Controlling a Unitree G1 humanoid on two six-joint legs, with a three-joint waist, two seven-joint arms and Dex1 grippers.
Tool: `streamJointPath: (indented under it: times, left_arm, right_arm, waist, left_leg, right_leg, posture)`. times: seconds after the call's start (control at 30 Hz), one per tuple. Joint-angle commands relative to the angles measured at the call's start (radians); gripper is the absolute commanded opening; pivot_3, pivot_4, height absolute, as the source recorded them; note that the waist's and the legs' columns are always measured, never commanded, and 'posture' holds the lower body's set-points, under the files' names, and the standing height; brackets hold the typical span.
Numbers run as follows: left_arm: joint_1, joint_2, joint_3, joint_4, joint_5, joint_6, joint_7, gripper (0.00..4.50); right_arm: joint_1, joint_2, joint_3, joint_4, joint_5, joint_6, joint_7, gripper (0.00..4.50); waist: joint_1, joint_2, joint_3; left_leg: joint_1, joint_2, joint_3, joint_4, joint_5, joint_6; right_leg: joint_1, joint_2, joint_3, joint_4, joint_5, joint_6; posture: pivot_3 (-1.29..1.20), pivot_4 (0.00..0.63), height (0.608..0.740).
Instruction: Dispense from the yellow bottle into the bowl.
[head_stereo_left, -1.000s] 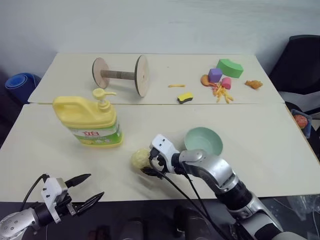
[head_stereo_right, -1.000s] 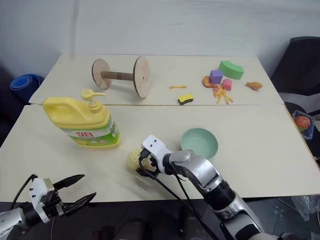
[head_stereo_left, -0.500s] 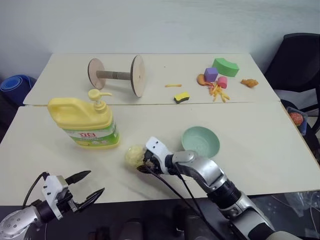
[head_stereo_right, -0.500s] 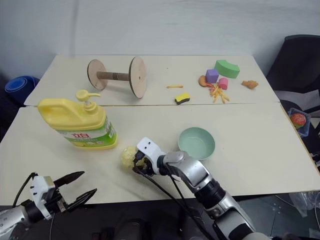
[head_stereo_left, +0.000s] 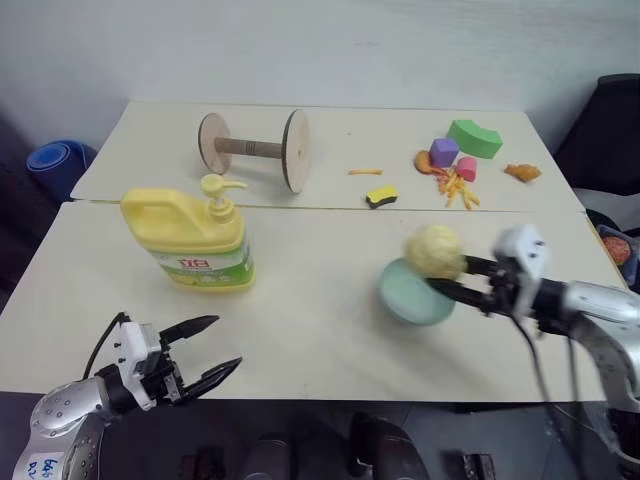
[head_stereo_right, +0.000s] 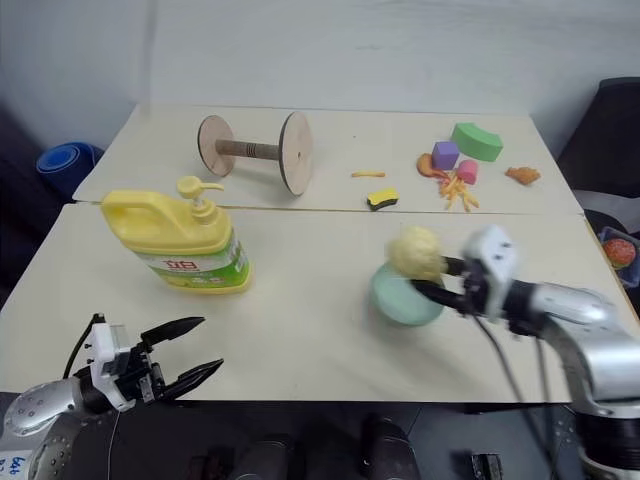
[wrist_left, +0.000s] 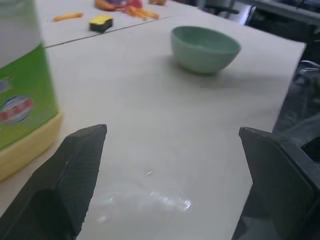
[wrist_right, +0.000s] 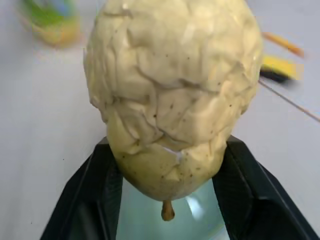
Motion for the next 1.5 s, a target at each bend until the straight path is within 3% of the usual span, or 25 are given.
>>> streamJointPath:
  times: [0.03, 0.13, 0.23, 0.33, 0.47, 0.57, 0.7, 0.83, 1.0, 1.13, 1.27, 1.5]
  left_arm:
    - [-0.036, 0.010, -0.054, -0.061, -0.038, 0.049, -0.028, 4.50]
    - [-0.074, 0.002, -0.079, -0.050, -0.030, 0.060, -0.026, 4.50]
    - [-0.098, 0.010, -0.082, -0.040, -0.024, 0.060, -0.030, 4.50]
    - [-0.110, 0.014, -0.075, -0.040, -0.018, 0.057, -0.024, 4.50]
    - [-0.106, 0.020, -0.057, -0.025, 0.019, 0.004, -0.023, 4.50]
    - [-0.099, 0.027, -0.031, -0.012, 0.009, 0.005, -0.022, 4.50]
    - [-0.089, 0.046, 0.003, 0.021, -0.001, 0.013, -0.039, 4.50]
    - [-0.109, 0.047, -0.004, 0.057, 0.022, -0.007, -0.045, 4.50]
    - [-0.133, 0.034, -0.017, 0.065, 0.039, -0.026, -0.036, 4.50]
    - [-0.125, 0.030, -0.006, 0.064, 0.048, -0.041, -0.021, 4.50]
    - [-0.105, 0.031, 0.010, 0.056, 0.054, -0.050, -0.007, 4.50]
    - [-0.052, 0.027, 0.051, 0.017, 0.047, -0.059, 0.039, 4.50]
  right_arm:
    - [0.003, -0.022, -0.018, 0.259, -0.127, -0.276, -0.040, 2.11]
    - [-0.099, 0.024, 0.064, 0.511, -0.229, -0.415, -0.124, 2.11]
    - [-0.204, 0.073, 0.122, 0.660, -0.257, -0.472, -0.123, 2.11]
    - [-0.262, 0.089, 0.140, 0.753, -0.260, -0.534, -0.111, 3.13]
    - [-0.188, 0.041, 0.127, 0.669, -0.217, -0.561, -0.026, 4.48]
    - [-0.102, -0.012, 0.093, 0.516, -0.180, -0.587, 0.035, 4.49]
    - [0.025, -0.036, 0.057, 0.167, -0.021, -0.462, 0.130, 4.49]
    - [0.060, 0.032, 0.195, -0.176, 0.085, -0.200, 0.050, 4.49]
    - [0.000, 0.134, 0.382, -0.206, -0.057, -0.048, -0.114, 4.49]
    - [-0.072, 0.206, 0.447, -0.129, -0.162, 0.007, -0.243, 4.49]
    - [-0.091, 0.237, 0.489, -0.126, -0.177, 0.034, -0.238, 3.62]
    - [-0.160, 0.269, 0.536, -0.076, -0.225, -0.020, -0.225, 1.18]
  waist:
    - [-0.008, 0.001, 0.001]
    - [-0.029, 0.002, 0.001]
    - [-0.045, 0.011, 0.006]
    - [-0.048, 0.013, 0.008]
    - [-0.025, 0.013, 0.008]
    - [-0.017, 0.015, 0.008]
    - [-0.022, 0.016, 0.009]
    - [-0.025, 0.014, 0.009]
    - [-0.013, 0.013, 0.008]
    - [-0.009, 0.010, 0.007]
    - [-0.005, 0.010, 0.007]
    - [-0.013, 0.010, 0.007]
  left_leg:
    - [0.001, 0.001, 0.002, 0.000, 0.000, 0.000]
    - [0.005, 0.002, 0.004, 0.000, 0.000, 0.000]
    - [0.006, 0.004, 0.006, -0.001, 0.001, -0.002]
    - [0.007, 0.004, 0.008, -0.001, 0.003, -0.003]
    - [0.006, 0.004, 0.006, -0.001, 0.002, -0.003]
    - [0.006, 0.003, 0.004, 0.001, 0.002, -0.002]
    - [0.004, 0.002, 0.004, 0.001, 0.001, 0.000]
    - [0.006, 0.004, 0.004, 0.001, 0.000, -0.002]
    - [0.006, 0.003, 0.003, 0.001, 0.000, -0.003]
    - [0.003, 0.000, 0.003, 0.001, 0.001, -0.002]
    - [0.003, 0.001, 0.003, 0.001, 0.001, -0.002]
    - [0.003, 0.001, 0.003, 0.001, 0.001, -0.001]
  right_leg:
    - [0.003, 0.001, 0.000, 0.000, 0.000, 0.000]
    - [0.004, 0.002, 0.003, 0.002, 0.000, 0.000]
    - [0.003, 0.004, 0.007, 0.004, 0.000, -0.001]
    - [0.003, 0.004, 0.009, 0.005, 0.000, -0.001]
    - [0.003, 0.004, 0.008, 0.005, 0.000, 0.000]
    - [0.003, 0.002, 0.006, 0.001, 0.002, 0.003]
    - [0.006, 0.001, 0.007, -0.004, 0.003, 0.004]
    - [0.006, 0.002, 0.007, -0.001, 0.002, 0.003]
    - [0.001, 0.001, 0.006, 0.001, 0.001, 0.001]
    - [-0.001, -0.001, 0.007, 0.000, 0.002, 0.002]
    - [-0.002, 0.000, 0.006, 0.000, 0.002, 0.002]
    - [-0.002, 0.000, 0.006, 0.001, 0.002, 0.002]
  posture:
    - [0.00, 0.150, 0.740]
    - [0.00, 0.150, 0.740]
    - [0.00, 0.150, 0.740]
    - [0.00, 0.150, 0.740]
    - [0.00, 0.150, 0.740]
    - [0.00, 0.150, 0.740]
    - [0.00, 0.150, 0.740]
    - [0.00, 0.150, 0.740]
    - [0.00, 0.150, 0.740]
    - [0.00, 0.150, 0.740]
    - [0.00, 0.150, 0.740]
    - [0.00, 0.150, 0.740]
